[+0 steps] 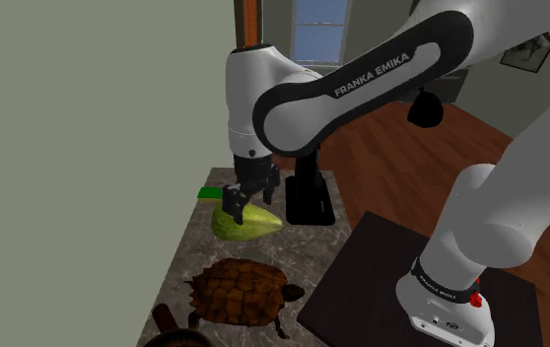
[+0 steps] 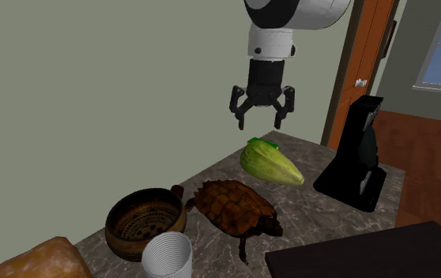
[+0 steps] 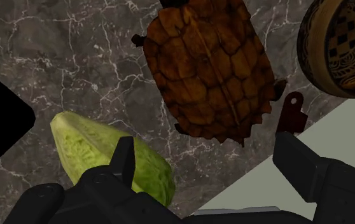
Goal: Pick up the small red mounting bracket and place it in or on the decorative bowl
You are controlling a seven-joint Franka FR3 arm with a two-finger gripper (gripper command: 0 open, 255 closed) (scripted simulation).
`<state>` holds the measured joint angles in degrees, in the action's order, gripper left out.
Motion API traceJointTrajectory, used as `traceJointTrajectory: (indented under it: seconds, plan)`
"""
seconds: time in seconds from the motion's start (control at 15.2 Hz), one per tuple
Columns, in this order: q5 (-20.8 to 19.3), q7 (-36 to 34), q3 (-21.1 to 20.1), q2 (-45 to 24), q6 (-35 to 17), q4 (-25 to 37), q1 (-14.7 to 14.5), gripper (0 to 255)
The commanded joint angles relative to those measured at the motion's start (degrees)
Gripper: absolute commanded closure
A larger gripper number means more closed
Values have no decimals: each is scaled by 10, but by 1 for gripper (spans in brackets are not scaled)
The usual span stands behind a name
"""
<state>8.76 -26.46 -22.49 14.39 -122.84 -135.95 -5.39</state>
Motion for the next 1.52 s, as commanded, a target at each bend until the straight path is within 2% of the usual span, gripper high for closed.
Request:
traceJointTrajectory:
  seconds: [0.0,0.33,0.59,0.99,1.45]
  plan:
    - [-14,-33,-19,-45,-27,17,-1,0]
    - [-76,-120,-50,-161,-73,73,-11,0]
    - [-137,-191,-54,-258,-95,133,-35,0]
    - [-213,-275,-31,-399,-101,246,-96,0]
    - [-259,-329,5,-561,-77,419,-174,0]
